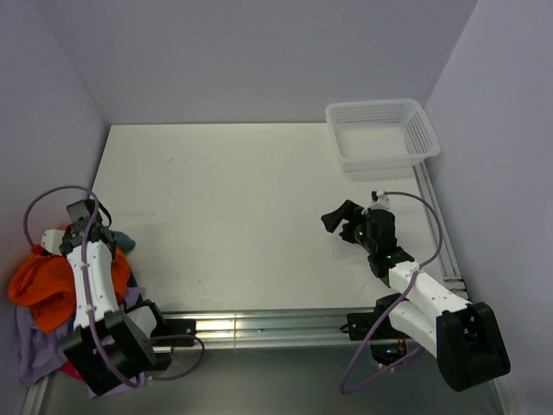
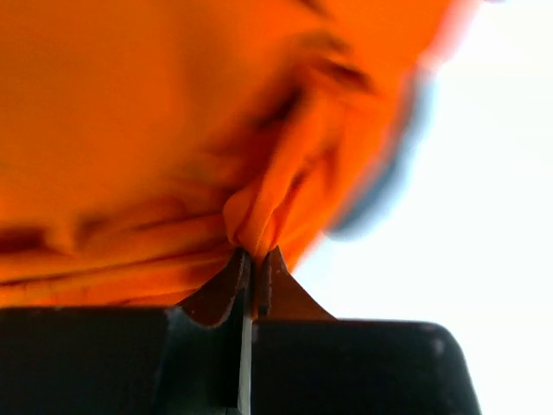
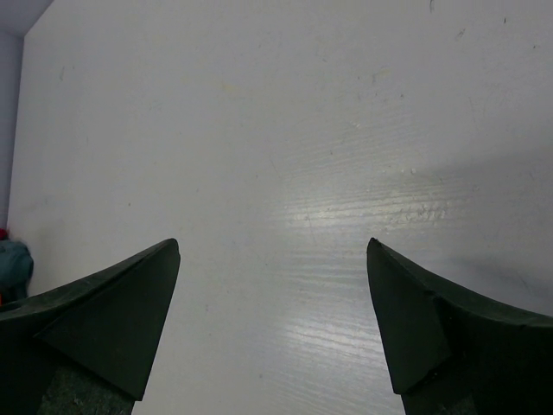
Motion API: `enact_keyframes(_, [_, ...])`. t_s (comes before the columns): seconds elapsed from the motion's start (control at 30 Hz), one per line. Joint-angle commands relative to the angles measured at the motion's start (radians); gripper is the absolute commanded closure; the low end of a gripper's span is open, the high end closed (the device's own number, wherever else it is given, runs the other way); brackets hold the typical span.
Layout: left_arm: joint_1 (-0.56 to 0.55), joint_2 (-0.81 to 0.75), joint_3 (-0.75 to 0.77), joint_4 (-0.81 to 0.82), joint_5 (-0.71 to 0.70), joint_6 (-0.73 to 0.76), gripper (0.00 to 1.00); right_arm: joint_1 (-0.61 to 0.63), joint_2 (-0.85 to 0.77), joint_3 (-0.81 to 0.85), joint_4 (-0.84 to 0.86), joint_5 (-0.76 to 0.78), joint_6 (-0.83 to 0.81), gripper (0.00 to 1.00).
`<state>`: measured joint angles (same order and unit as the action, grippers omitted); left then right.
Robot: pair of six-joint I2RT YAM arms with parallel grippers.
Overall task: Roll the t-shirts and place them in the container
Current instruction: Grab a tshirt with the left arm, then move the tshirt to the center of the board
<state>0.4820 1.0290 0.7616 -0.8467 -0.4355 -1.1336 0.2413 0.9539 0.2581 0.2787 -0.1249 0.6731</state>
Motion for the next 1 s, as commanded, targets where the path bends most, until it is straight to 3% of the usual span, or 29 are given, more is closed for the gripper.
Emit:
enact_keyframes(0.0, [-0.031, -0.205, -0.016, 0.170, 0.227, 0.129, 1.00, -0.004, -0.024, 0.016, 0.042, 0.007, 0.000, 0.05])
enact_keyframes(0.1, [-0.074, -0.400, -0.004, 0.294, 0.340, 0.188, 1.00, -0.004, -0.017, 0.023, 0.037, 0.007, -0.003, 0.05])
enact_keyframes(0.2, [-0.103, -0.458, 0.140, 0.345, 0.449, 0.261, 1.00, -0.004, -0.010, 0.024, 0.040, 0.005, -0.004, 0.05])
enact_keyframes(0.33, [-0.109, -0.316, 0.469, 0.316, 0.625, 0.259, 1.00, -0.004, -0.001, 0.021, 0.059, -0.004, -0.004, 0.06])
enact_keyframes(0.4, [-0.123, -0.204, 0.554, 0.334, 0.754, 0.238, 1.00, -0.004, 0.002, 0.026, 0.054, -0.001, -0.009, 0.06])
enact_keyframes(0.47, [-0.170, -0.134, 0.637, 0.362, 0.761, 0.195, 1.00, -0.004, 0.002, 0.024, 0.053, 0.002, -0.010, 0.07])
enact_keyframes(0.5, [-0.213, -0.118, 0.656, 0.406, 0.738, 0.193, 1.00, -0.004, -0.001, 0.023, 0.056, 0.004, -0.012, 0.07])
enact_keyframes(0.6, [-0.498, -0.048, 0.702, 0.466, 0.531, 0.231, 1.00, -0.004, -0.006, 0.017, 0.068, 0.007, -0.012, 0.07])
enact_keyframes(0.63, [-0.667, -0.012, 0.743, 0.453, 0.441, 0.279, 1.00, -0.004, -0.006, 0.017, 0.070, 0.008, -0.015, 0.07])
enact_keyframes(0.7, [-0.881, 0.130, 0.813, 0.407, 0.358, 0.348, 1.00, -0.004, -0.007, 0.018, 0.068, 0.014, -0.018, 0.07])
enact_keyframes(0.8, [-1.037, 0.278, 0.915, 0.348, 0.308, 0.386, 1.00, -0.004, -0.021, 0.020, 0.050, 0.028, -0.026, 0.08])
enact_keyframes(0.97, [-1.066, 0.283, 0.791, 0.532, 0.490, 0.459, 0.95, -0.004, -0.107, -0.009, 0.042, 0.054, -0.038, 0.09])
